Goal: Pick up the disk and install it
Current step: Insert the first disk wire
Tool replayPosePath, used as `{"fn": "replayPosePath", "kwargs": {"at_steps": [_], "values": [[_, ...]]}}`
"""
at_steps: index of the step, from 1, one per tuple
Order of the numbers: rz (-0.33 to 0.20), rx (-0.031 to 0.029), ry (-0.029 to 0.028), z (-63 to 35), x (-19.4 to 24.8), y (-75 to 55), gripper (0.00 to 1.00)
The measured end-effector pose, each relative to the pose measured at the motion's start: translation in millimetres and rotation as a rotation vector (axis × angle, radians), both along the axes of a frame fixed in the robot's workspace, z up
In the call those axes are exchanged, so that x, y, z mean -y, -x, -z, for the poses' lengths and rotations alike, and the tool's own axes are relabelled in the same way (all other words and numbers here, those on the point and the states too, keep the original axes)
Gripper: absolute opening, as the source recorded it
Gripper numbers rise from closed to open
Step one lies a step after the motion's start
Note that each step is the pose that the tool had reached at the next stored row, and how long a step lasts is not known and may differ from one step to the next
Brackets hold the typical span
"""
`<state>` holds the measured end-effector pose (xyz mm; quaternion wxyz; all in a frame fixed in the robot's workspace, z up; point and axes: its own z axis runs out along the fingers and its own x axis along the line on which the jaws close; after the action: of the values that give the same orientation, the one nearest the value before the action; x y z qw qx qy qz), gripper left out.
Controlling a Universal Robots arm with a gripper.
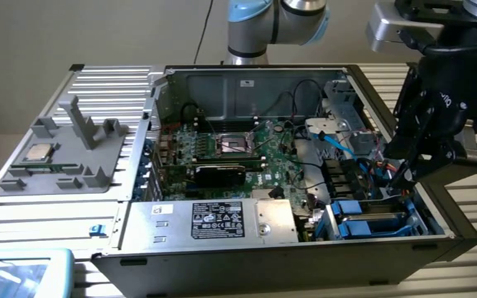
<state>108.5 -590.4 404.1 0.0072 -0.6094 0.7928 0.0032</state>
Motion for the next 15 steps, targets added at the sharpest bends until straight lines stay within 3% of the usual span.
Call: {"fn": "replayPosePath", "kwargs": {"at_steps": [12,15], "values": [[-0.134,0.0002,-0.0011,0.1,0.0,-4.4,0.5],[-0.16,0.0014,-0.0039,0.1,0.0,-5.6,0.5]]}}
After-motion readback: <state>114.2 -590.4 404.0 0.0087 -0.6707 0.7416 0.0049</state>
